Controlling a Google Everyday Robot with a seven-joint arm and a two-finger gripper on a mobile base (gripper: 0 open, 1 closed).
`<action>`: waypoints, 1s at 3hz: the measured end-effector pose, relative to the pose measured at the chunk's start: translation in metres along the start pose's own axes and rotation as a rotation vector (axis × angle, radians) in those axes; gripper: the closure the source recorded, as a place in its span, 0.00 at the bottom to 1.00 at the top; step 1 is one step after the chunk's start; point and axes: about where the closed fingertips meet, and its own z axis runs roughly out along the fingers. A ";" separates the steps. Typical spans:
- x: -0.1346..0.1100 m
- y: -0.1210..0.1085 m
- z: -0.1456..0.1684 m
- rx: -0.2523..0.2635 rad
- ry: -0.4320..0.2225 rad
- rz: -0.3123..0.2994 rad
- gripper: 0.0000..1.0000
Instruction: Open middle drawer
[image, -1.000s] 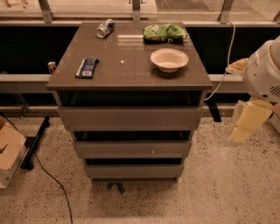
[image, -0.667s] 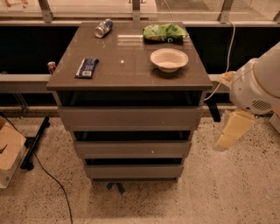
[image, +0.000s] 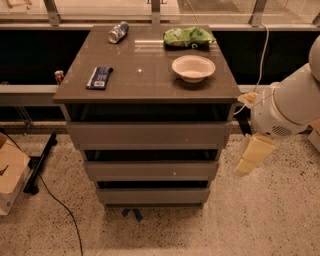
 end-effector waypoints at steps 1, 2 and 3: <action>0.003 0.010 0.026 -0.011 0.004 0.004 0.00; 0.012 0.016 0.058 0.017 -0.027 0.041 0.00; 0.016 0.010 0.106 0.058 -0.094 0.066 0.00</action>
Offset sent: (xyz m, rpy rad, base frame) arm 0.0188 0.0091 -0.1038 0.0916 -0.0551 -0.0784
